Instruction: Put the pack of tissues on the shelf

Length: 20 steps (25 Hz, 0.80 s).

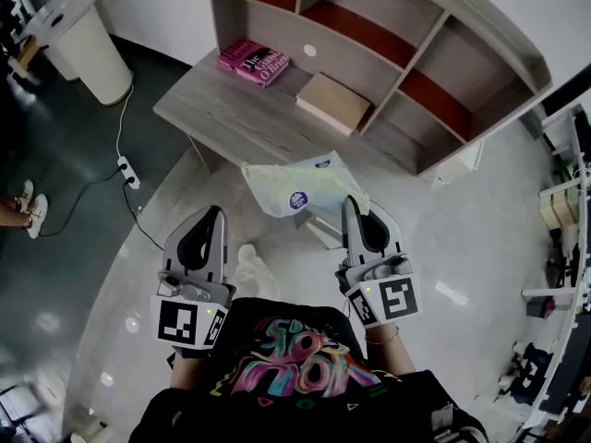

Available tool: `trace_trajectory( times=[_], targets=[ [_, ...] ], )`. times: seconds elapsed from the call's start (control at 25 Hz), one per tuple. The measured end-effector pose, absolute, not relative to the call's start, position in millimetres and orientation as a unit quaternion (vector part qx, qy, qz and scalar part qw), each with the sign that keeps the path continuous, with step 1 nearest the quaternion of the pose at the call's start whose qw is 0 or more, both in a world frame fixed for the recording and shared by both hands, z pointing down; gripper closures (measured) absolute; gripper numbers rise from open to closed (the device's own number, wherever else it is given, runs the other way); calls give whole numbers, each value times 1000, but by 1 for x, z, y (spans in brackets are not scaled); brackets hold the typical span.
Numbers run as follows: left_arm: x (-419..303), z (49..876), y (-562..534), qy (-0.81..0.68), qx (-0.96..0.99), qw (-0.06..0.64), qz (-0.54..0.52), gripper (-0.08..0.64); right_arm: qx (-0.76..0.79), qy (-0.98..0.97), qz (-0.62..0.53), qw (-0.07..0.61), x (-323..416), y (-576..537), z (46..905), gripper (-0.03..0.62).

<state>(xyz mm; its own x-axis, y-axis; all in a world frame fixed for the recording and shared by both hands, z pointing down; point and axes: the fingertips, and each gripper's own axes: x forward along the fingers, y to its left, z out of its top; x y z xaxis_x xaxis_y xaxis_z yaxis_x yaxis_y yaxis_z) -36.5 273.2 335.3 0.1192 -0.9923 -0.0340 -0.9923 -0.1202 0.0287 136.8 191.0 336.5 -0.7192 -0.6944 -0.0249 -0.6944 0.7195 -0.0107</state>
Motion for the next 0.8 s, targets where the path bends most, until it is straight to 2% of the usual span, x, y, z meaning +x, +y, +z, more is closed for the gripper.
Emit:
trace_trajectory(
  times=[0.48, 0.8],
  targets=[
    [-160, 338, 167, 638, -769, -18, 12, 535, -408, 913, -6, -3, 25, 86, 338, 575],
    [-182, 356, 112, 592, -805, -43, 10, 535, -460, 888, -7, -7, 5, 46, 340, 574]
  ],
)
